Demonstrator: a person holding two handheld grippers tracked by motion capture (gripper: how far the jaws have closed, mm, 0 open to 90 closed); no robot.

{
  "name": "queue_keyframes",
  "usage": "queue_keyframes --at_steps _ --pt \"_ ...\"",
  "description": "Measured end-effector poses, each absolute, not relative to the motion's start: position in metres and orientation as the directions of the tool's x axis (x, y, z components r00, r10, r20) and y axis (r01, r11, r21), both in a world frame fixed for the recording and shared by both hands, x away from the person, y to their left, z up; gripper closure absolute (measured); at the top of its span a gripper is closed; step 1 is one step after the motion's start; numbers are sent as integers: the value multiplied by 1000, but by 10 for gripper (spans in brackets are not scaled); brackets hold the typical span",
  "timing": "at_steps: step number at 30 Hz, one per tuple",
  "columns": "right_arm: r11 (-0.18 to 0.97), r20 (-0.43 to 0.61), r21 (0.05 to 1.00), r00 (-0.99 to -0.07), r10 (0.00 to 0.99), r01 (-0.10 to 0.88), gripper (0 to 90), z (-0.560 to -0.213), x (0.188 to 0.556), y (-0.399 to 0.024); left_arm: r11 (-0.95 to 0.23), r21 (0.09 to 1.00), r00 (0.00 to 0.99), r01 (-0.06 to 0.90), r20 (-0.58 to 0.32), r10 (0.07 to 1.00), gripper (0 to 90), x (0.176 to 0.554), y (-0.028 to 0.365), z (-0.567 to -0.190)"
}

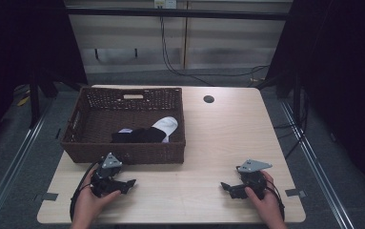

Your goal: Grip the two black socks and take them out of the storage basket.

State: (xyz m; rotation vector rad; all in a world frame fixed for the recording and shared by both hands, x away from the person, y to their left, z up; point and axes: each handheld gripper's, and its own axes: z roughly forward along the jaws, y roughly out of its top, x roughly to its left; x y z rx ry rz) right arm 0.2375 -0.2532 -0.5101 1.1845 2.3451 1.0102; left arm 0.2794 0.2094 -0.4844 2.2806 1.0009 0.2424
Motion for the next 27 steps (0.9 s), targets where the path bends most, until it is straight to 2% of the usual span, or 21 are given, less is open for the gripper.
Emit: queue_keyframes --at_steps 7,12,15,27 --pt "405 26 717 -603 798 567 115 -510 238 -253 -582 516 711 628 -75 700 241 282 211 -455" --pt "405 26 718 -602 798 567 115 -510 238 -253 -592 483 713 645 -102 694 243 287 213 -438" --pt "405 26 718 -603 798 567 115 -510 238 -253 -623 424 722 657 -118 681 243 295 212 -427" --pt "404 26 718 -603 797 566 115 -510 238 -253 -659 383 747 648 -149 648 245 310 204 -388"
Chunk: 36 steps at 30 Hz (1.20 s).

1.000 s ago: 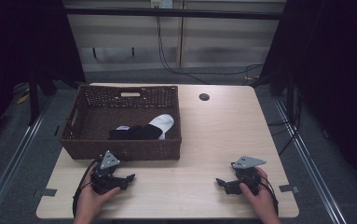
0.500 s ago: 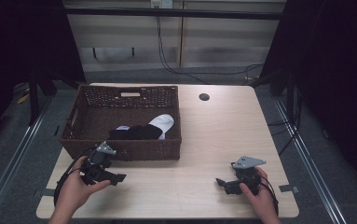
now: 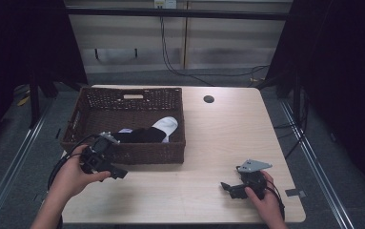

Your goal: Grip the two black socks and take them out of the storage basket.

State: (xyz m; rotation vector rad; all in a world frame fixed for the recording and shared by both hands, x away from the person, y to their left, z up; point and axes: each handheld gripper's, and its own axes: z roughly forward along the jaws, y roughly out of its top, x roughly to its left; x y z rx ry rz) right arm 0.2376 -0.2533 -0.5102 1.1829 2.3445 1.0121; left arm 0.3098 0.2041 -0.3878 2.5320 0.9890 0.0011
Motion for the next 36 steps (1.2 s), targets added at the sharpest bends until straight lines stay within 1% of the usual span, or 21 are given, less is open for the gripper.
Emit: queue_keyframes --at_steps 7,12,17,20,22,26,30,33,36 --pt "405 26 718 -603 797 566 115 -510 238 -253 -661 393 750 639 -129 649 245 319 199 -364" --pt "405 26 718 -603 797 566 115 -510 238 -253 -655 410 748 635 -115 653 246 337 193 -343" --pt "405 26 717 -603 798 567 115 -510 238 -253 -641 407 731 650 -104 675 250 356 190 -338" --pt "405 25 718 -603 797 566 115 -510 238 -253 -628 391 709 673 -100 698 252 375 188 -342" --pt "405 26 717 -603 797 567 115 -510 238 -253 -624 388 703 678 -94 705 252 380 187 -344" --pt "405 26 717 -603 797 567 115 -510 238 -253 -614 385 696 690 -118 708 266 396 179 -356" --pt "405 27 717 -603 797 567 115 -510 238 -253 -615 362 691 701 -132 710 283 408 171 -367" --pt "405 26 717 -603 798 567 115 -510 238 -253 -610 364 689 704 -142 711 296 413 168 -373" --pt "405 26 717 -603 797 567 115 -510 238 -253 -616 328 684 716 -154 713 303 423 160 -383"
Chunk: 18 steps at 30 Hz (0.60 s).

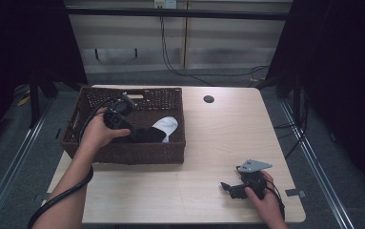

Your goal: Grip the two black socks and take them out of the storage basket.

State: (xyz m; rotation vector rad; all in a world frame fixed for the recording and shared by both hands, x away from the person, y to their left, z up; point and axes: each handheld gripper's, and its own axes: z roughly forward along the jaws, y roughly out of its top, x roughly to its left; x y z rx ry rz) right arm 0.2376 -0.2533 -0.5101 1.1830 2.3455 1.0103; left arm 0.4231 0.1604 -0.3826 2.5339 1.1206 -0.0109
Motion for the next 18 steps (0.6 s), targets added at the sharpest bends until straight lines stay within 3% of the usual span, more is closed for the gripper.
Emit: queue_keyframes --at_steps 5,8,10,11,13,18 --pt "404 27 717 -602 798 568 116 -510 238 -253 -634 279 687 721 -169 707 366 429 151 -395" --pt "405 26 717 -603 797 567 115 -510 238 -253 -631 234 672 740 -222 706 558 432 149 -401" --pt "405 26 718 -603 797 567 115 -510 238 -253 -639 214 673 739 -223 705 708 432 148 -402" --pt "405 26 718 -603 797 567 115 -510 238 -253 -650 201 680 733 -217 701 708 431 147 -402" --pt "405 26 718 -603 797 567 115 -510 238 -253 -667 187 693 721 -196 694 847 431 144 -398" --pt "402 28 718 -601 799 568 115 -510 238 -253 -680 187 706 709 -186 684 871 433 142 -387"
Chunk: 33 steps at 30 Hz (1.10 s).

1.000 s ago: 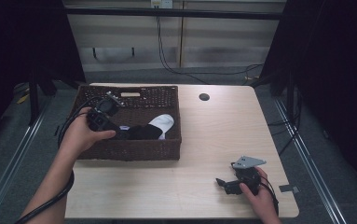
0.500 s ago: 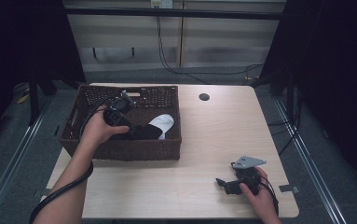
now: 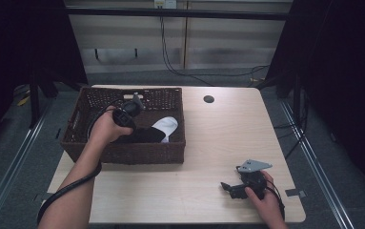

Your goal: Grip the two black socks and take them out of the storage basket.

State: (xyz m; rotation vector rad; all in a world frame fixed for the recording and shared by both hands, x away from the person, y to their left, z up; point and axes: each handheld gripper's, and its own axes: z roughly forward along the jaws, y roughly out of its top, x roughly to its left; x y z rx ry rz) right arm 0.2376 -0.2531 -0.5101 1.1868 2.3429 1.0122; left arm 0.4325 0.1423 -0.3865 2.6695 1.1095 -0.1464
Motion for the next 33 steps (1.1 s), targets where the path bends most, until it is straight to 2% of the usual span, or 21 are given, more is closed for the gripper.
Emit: queue_keyframes --at_steps 14,25,33 --pt "402 28 719 -601 799 567 115 -510 238 -253 -657 248 698 712 -150 700 871 439 145 -346" --pt "403 27 719 -602 798 566 115 -510 238 -253 -666 224 700 711 -148 698 873 445 142 -326" --pt "404 26 718 -602 798 567 115 -510 238 -253 -671 229 706 705 -141 694 873 448 143 -291"
